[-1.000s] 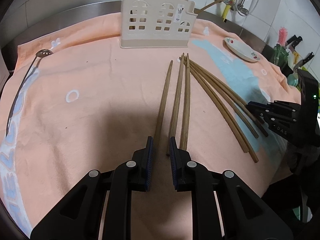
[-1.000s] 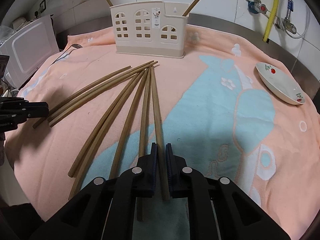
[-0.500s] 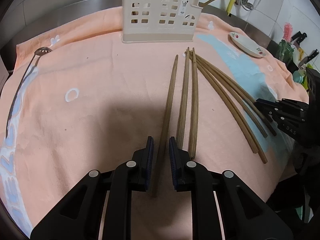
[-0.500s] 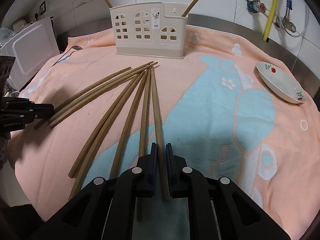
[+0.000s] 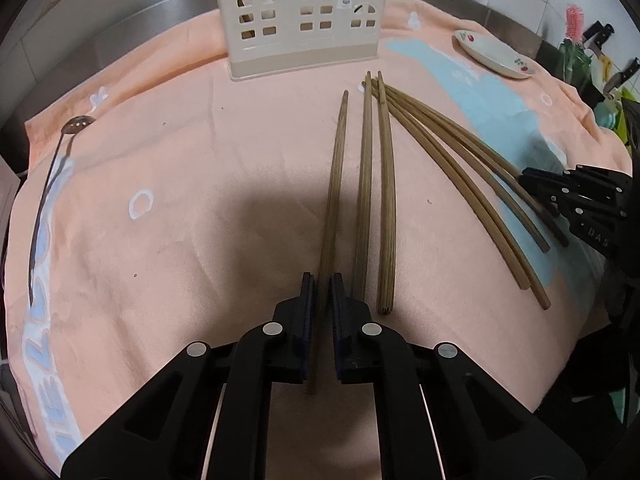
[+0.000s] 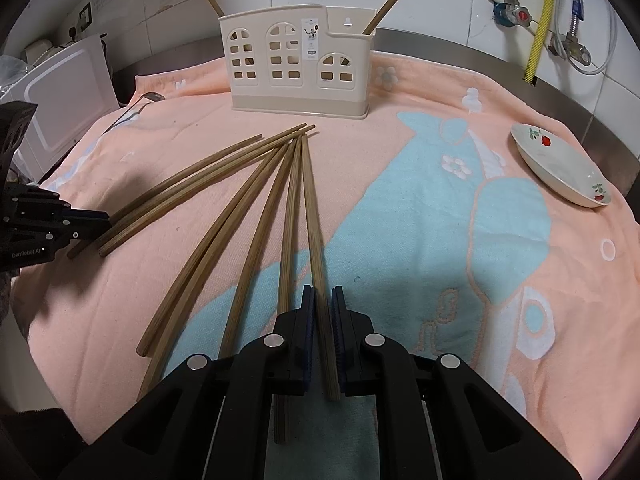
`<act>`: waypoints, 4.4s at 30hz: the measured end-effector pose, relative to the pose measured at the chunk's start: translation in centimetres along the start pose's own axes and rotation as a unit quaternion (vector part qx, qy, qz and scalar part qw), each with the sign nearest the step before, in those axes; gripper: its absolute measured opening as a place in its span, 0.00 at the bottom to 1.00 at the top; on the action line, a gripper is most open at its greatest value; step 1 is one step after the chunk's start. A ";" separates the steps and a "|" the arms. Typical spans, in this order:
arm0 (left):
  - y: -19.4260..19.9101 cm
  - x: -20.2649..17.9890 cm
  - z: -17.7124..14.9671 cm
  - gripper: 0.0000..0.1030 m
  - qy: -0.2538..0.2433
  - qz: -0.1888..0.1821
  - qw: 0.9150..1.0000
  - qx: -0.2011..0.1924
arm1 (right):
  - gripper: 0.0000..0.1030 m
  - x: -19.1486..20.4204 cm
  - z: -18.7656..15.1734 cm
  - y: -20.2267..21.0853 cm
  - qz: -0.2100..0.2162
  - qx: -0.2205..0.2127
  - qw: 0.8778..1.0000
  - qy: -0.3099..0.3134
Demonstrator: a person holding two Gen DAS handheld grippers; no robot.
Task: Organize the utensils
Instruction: 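Close the left tool on one chopstick while the right tool closes on another, then lift both held chopsticks and carry them above the beige holder, then lower both chopsticks into the beige holder and open both tools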
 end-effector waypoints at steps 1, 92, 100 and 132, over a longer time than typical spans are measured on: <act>0.0 0.0 0.0 0.07 -0.001 -0.001 1.000 0.002 | 0.08 0.0 0.0 0.0 0.000 0.000 1.000 -0.001; 11.9 6.4 27.6 0.05 0.068 0.009 0.963 -0.261 | 0.07 -2.9 32.3 0.5 -0.020 -0.184 0.982 -0.022; 9.6 6.6 27.0 0.05 0.071 0.012 0.969 -0.237 | 0.07 -3.9 31.7 0.2 -0.026 -0.174 0.984 -0.027; 8.6 6.5 25.9 0.18 0.069 0.019 0.974 -0.213 | 0.35 -4.7 30.7 3.5 -0.041 -0.197 0.979 -0.034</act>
Point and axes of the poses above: each gripper's, at about its wrist camera, not at the fingertips, and y roughly against the way its jaws point, x to its left, z to its top, the point moved 4 cm from there along -y, roughly the way its jaws point, and after that the axes turned 6 degrees about -x, right-handed, at the moved point
